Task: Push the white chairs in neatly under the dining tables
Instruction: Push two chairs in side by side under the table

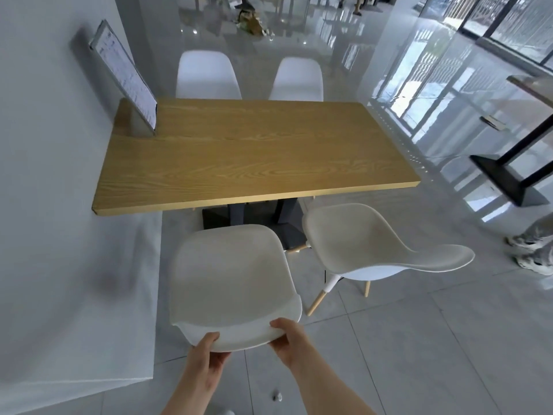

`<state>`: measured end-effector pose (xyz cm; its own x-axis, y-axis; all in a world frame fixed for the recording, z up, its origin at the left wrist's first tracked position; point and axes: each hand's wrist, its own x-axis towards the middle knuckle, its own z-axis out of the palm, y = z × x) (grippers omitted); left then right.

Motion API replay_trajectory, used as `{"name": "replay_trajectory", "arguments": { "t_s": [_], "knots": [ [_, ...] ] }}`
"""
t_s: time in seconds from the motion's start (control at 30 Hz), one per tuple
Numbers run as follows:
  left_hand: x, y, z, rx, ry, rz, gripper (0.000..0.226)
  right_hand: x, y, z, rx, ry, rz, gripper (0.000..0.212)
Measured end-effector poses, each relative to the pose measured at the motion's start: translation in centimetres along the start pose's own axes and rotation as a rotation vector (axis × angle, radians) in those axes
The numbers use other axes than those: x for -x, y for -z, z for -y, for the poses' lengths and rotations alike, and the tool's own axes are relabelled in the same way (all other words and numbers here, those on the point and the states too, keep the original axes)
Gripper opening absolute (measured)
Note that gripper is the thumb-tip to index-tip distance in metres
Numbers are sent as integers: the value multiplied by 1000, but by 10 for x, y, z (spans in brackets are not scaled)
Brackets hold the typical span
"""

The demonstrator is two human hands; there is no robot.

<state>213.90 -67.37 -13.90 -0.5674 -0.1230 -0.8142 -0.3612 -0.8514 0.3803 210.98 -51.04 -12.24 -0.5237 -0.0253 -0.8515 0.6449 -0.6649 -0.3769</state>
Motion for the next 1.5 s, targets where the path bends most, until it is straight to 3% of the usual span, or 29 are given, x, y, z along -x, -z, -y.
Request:
{"name": "replay_trajectory", "arguments": {
  "t_s": [0.2, 0.3, 0.5, 0.67, 0.87, 1.03, 1.17, 1.23, 1.37, 1.47, 1.5],
  "knots": [
    [-20, -21, -16, -4, 6, 9, 45, -13, -26, 17, -13, 13, -36, 36],
    [-27, -29, -23, 2, 13, 20, 41, -20, -33, 23, -36, 22, -37, 28],
    [-34, -33, -43, -21, -4, 22, 30, -28, -51, 21, -43, -2, -53, 30],
    [-32, -25, -38, 8, 10, 21, 41, -23, -47, 15, -23, 3, -77, 25],
    [-28, -29, -35, 32, 20, 3, 32, -27, -46, 16, 15, 7, -75, 38],
    [-32, -30, -25, 28, -1, 1, 36, -27, -37, 27, 62, 37, -24, 25],
    [-30, -29, -16, -13, -55, -55, 30, -30, -9, 47, 225, 33, 19, 12],
    [-26, -34, -6, -11, -83, -115, 28, -31, 16, 75, 176, 76, -6, 8],
    [-12, -65, 28, 63, -102, -109, 14, -40, 88, 146, -59, 212, -128, 29],
    [-3, -96, 59, 138, -112, -107, 13, -43, 143, 206, -36, 247, -149, 44],
    [-2, -104, 72, 157, -127, -124, 14, -43, 161, 227, -69, 244, -160, 40]
  ]
}}
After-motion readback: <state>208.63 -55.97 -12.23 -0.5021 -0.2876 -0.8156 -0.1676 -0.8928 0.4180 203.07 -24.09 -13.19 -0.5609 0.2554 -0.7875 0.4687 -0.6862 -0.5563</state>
